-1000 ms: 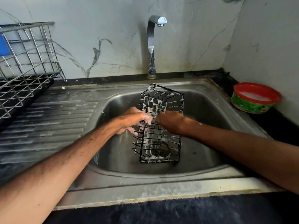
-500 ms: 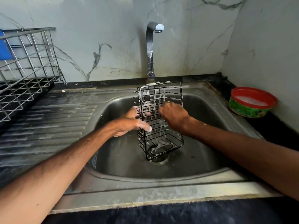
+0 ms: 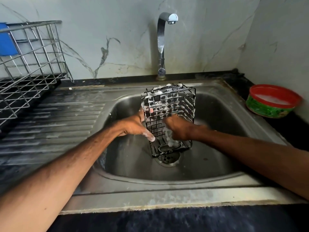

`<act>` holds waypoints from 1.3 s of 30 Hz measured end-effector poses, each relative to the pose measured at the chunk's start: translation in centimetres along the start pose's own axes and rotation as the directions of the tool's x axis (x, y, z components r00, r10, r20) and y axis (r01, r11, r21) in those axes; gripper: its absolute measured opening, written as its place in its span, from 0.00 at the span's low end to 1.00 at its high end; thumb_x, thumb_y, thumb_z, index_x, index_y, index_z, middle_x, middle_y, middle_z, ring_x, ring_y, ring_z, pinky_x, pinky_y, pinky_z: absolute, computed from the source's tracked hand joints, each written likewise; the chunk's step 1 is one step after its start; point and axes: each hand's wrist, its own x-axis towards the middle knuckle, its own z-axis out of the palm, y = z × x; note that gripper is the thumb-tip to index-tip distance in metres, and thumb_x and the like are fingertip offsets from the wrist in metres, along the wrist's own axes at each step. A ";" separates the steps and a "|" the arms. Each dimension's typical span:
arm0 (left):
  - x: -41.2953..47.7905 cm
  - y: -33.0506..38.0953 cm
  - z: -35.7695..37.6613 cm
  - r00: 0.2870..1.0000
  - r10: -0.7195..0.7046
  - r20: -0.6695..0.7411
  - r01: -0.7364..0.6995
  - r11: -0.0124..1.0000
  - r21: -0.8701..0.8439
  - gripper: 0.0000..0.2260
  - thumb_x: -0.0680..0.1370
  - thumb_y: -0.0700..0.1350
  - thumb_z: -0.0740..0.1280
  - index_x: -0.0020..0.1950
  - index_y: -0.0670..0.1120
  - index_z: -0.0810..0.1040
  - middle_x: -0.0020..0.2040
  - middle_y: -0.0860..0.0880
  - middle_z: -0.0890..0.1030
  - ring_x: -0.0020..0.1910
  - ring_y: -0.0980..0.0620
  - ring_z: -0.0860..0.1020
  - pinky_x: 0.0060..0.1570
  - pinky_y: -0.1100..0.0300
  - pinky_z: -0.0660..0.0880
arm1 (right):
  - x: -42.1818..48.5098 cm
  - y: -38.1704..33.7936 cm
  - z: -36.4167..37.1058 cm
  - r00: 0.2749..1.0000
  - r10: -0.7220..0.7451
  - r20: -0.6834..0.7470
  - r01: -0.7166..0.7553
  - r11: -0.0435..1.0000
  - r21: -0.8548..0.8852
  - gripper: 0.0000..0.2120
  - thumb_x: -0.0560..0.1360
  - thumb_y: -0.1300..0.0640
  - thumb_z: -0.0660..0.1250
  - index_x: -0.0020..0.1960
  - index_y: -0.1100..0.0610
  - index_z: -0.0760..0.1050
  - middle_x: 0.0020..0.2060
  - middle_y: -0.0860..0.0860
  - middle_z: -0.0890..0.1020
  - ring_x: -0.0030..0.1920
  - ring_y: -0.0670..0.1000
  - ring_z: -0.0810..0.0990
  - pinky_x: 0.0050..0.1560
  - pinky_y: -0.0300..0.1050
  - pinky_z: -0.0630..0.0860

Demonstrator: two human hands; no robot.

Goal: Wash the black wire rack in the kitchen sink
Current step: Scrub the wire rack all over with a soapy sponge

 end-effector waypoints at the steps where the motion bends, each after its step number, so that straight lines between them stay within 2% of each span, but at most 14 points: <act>1: 0.2 -0.2 0.0 1.000 0.005 -0.001 -0.005 1.000 -0.021 0.58 0.67 0.47 0.83 0.83 0.40 0.46 0.82 0.42 0.59 0.78 0.46 0.64 0.69 0.62 0.67 | 0.3 0.0 0.1 1.000 -0.002 -0.023 0.003 0.999 0.034 0.13 0.72 0.71 0.68 0.55 0.62 0.76 0.48 0.54 0.78 0.50 0.55 0.80 0.43 0.44 0.77; 3: 0.6 -0.4 0.2 1.000 0.014 -0.009 -0.014 1.000 -0.027 0.60 0.65 0.47 0.85 0.84 0.42 0.46 0.81 0.44 0.63 0.77 0.47 0.67 0.70 0.61 0.68 | 0.9 0.2 0.6 0.997 -0.029 -0.076 0.037 0.994 0.098 0.13 0.71 0.72 0.69 0.52 0.60 0.80 0.44 0.53 0.81 0.48 0.54 0.84 0.40 0.41 0.77; 5: 1.2 -0.7 0.3 1.000 -0.005 -0.019 0.005 1.000 0.000 0.57 0.65 0.48 0.84 0.83 0.42 0.51 0.79 0.43 0.67 0.74 0.46 0.70 0.69 0.61 0.70 | 1.2 0.1 1.6 0.993 -0.098 -0.071 0.104 0.990 0.098 0.15 0.70 0.73 0.71 0.54 0.61 0.83 0.49 0.55 0.85 0.50 0.52 0.85 0.44 0.39 0.80; 8: 1.8 -1.1 0.6 1.000 -0.002 -0.025 0.003 0.998 0.068 0.47 0.68 0.49 0.82 0.80 0.40 0.62 0.76 0.42 0.70 0.71 0.44 0.74 0.59 0.64 0.70 | 1.8 -0.1 3.6 0.977 -0.214 0.009 0.214 0.976 0.044 0.12 0.73 0.71 0.70 0.55 0.61 0.83 0.47 0.56 0.86 0.44 0.49 0.86 0.42 0.42 0.83; 11: 2.3 -1.2 0.8 0.999 0.039 0.001 -0.039 0.996 0.086 0.48 0.67 0.48 0.83 0.80 0.40 0.62 0.77 0.43 0.70 0.70 0.45 0.74 0.60 0.65 0.71 | 2.2 -0.6 3.8 0.955 -0.294 0.028 0.295 0.954 -0.047 0.08 0.76 0.68 0.68 0.55 0.63 0.82 0.44 0.56 0.84 0.41 0.50 0.84 0.41 0.45 0.81; 14: 2.4 -1.2 0.9 0.998 0.066 -0.011 -0.065 0.992 0.109 0.47 0.65 0.47 0.84 0.79 0.41 0.65 0.72 0.46 0.75 0.61 0.51 0.77 0.47 0.73 0.72 | 2.4 -1.3 4.5 0.962 -0.271 0.044 0.273 0.961 -0.044 0.08 0.78 0.67 0.63 0.54 0.66 0.79 0.44 0.60 0.81 0.40 0.52 0.77 0.42 0.50 0.73; 16: 2.4 -1.2 0.9 0.995 0.094 -0.023 -0.090 0.988 0.124 0.48 0.63 0.47 0.85 0.78 0.41 0.65 0.71 0.47 0.76 0.59 0.51 0.78 0.42 0.74 0.71 | 2.4 -2.0 5.5 0.963 -0.256 0.079 0.259 0.965 -0.030 0.06 0.77 0.66 0.64 0.52 0.64 0.78 0.44 0.59 0.82 0.41 0.55 0.81 0.43 0.49 0.78; 19: 2.6 -1.3 0.9 0.994 0.110 -0.017 -0.106 0.983 0.151 0.47 0.62 0.47 0.85 0.77 0.41 0.67 0.70 0.46 0.76 0.60 0.49 0.79 0.50 0.68 0.75 | 2.4 -1.9 5.9 0.968 -0.234 0.097 0.229 0.972 0.059 0.04 0.74 0.68 0.68 0.46 0.63 0.81 0.41 0.57 0.84 0.38 0.52 0.82 0.41 0.45 0.79; 23: 2.9 -1.4 1.0 0.996 0.088 -0.008 -0.086 0.984 0.157 0.45 0.63 0.47 0.85 0.76 0.41 0.70 0.70 0.46 0.77 0.62 0.48 0.80 0.49 0.68 0.75 | 1.9 -1.4 5.5 0.955 -0.267 0.131 0.248 0.958 0.144 0.16 0.70 0.72 0.69 0.52 0.58 0.86 0.51 0.53 0.87 0.49 0.49 0.85 0.51 0.40 0.79; 26: 2.9 -1.3 1.1 0.997 0.071 -0.004 -0.069 0.984 0.161 0.44 0.62 0.49 0.85 0.75 0.41 0.71 0.70 0.46 0.76 0.64 0.47 0.79 0.55 0.66 0.75 | 2.2 -1.2 4.9 0.950 -0.274 0.152 0.259 0.959 0.116 0.17 0.69 0.73 0.68 0.53 0.59 0.85 0.51 0.54 0.87 0.48 0.50 0.85 0.50 0.44 0.81; 31: 2.9 -1.3 0.9 0.995 0.096 -0.023 -0.090 0.977 0.193 0.63 0.51 0.60 0.83 0.80 0.41 0.61 0.76 0.46 0.71 0.67 0.47 0.77 0.57 0.64 0.77 | 2.5 -1.9 4.7 0.973 -0.206 0.102 0.206 0.978 0.015 0.09 0.74 0.71 0.67 0.52 0.64 0.82 0.45 0.58 0.84 0.42 0.53 0.83 0.42 0.44 0.77; 33: 2.9 -1.3 1.0 0.994 0.103 -0.030 -0.095 0.974 0.205 0.62 0.55 0.55 0.85 0.82 0.42 0.56 0.78 0.47 0.68 0.68 0.48 0.76 0.56 0.65 0.75 | 2.2 -2.1 4.9 0.965 -0.220 0.146 0.211 0.975 0.073 0.08 0.74 0.69 0.68 0.51 0.64 0.83 0.46 0.58 0.86 0.44 0.54 0.85 0.44 0.41 0.77; 36: 2.8 -1.2 1.0 0.994 0.105 -0.037 -0.095 0.973 0.210 0.60 0.63 0.49 0.85 0.84 0.46 0.49 0.82 0.47 0.61 0.72 0.48 0.73 0.65 0.61 0.75 | 1.7 -1.6 4.2 0.937 -0.263 0.231 0.239 0.963 0.126 0.18 0.69 0.72 0.67 0.54 0.59 0.85 0.52 0.53 0.87 0.51 0.49 0.85 0.52 0.37 0.77; 39: 2.9 -1.1 1.0 0.993 0.112 -0.021 -0.104 0.965 0.241 0.57 0.64 0.51 0.84 0.84 0.46 0.52 0.83 0.46 0.56 0.74 0.48 0.71 0.70 0.56 0.74 | 2.2 -0.4 3.6 0.940 -0.222 0.259 0.216 0.975 0.052 0.16 0.71 0.70 0.68 0.55 0.60 0.85 0.54 0.55 0.86 0.54 0.53 0.85 0.54 0.43 0.80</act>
